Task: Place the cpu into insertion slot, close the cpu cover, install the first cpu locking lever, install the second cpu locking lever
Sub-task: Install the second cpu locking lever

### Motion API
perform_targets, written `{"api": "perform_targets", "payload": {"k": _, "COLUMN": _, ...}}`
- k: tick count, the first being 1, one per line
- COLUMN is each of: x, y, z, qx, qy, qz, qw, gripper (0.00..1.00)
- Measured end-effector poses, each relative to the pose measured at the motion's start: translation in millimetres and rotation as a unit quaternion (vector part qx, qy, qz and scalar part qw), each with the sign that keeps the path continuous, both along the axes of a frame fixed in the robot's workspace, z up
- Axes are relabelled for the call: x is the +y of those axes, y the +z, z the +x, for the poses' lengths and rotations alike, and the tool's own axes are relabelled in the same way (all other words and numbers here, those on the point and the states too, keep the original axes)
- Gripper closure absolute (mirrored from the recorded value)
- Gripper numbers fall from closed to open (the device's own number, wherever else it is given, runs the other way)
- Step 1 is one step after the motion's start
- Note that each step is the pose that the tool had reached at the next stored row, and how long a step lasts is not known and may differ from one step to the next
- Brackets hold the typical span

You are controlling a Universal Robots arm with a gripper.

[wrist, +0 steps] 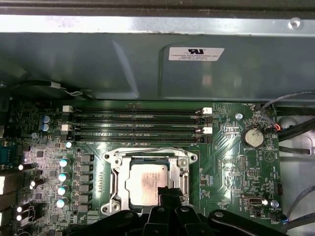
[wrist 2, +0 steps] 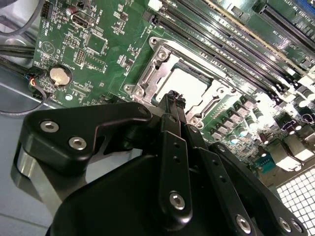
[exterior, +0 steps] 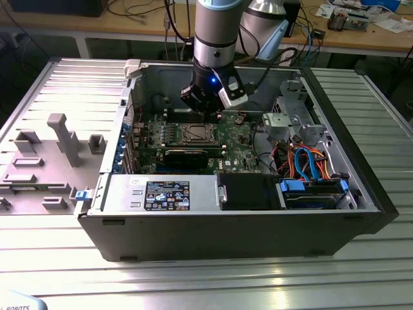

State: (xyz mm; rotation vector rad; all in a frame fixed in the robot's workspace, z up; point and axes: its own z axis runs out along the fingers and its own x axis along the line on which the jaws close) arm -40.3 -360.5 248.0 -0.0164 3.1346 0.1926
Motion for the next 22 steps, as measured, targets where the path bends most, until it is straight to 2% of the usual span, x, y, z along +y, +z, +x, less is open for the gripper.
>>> {"api": "perform_targets", "payload": {"k": 4, "x": -4.3, "y": 0.0, "z": -0.1, "qx": 0.0000, "qy": 0.000, "qz": 0.0000, "qw": 1.00000, "gripper": 0.89}}
{"api": "perform_targets", "payload": {"k": 7, "x": -4.6, "y": 0.2, "z": 0.0, "qx": 0.0001, "qy": 0.000, "qz": 0.0000, "qw": 1.00000, "gripper": 0.89}}
{"api": "perform_targets", "payload": {"k": 10, "x": -4.6, "y": 6.0, "z": 0.0, "qx": 0.0001, "qy": 0.000, "qz": 0.0001, "qw": 1.00000, "gripper": 0.89}}
{"api": "perform_targets", "payload": {"k": 12, "x": -5.0, "y": 6.1, "z": 0.0, "qx": 0.0002, "qy": 0.000, "qz": 0.0000, "qw": 1.00000, "gripper": 0.89}}
{"api": "perform_targets", "payload": {"k": 15, "x": -9.6, "y": 6.1, "z": 0.0, "qx": 0.0002, "qy": 0.000, "qz": 0.0000, "qw": 1.00000, "gripper": 0.89}}
{"api": "perform_targets", "payload": {"k": 22, "x": -11.6, "y": 6.1, "z": 0.0, "qx": 0.0002, "qy": 0.000, "qz": 0.0000, "qw": 1.00000, "gripper": 0.89}}
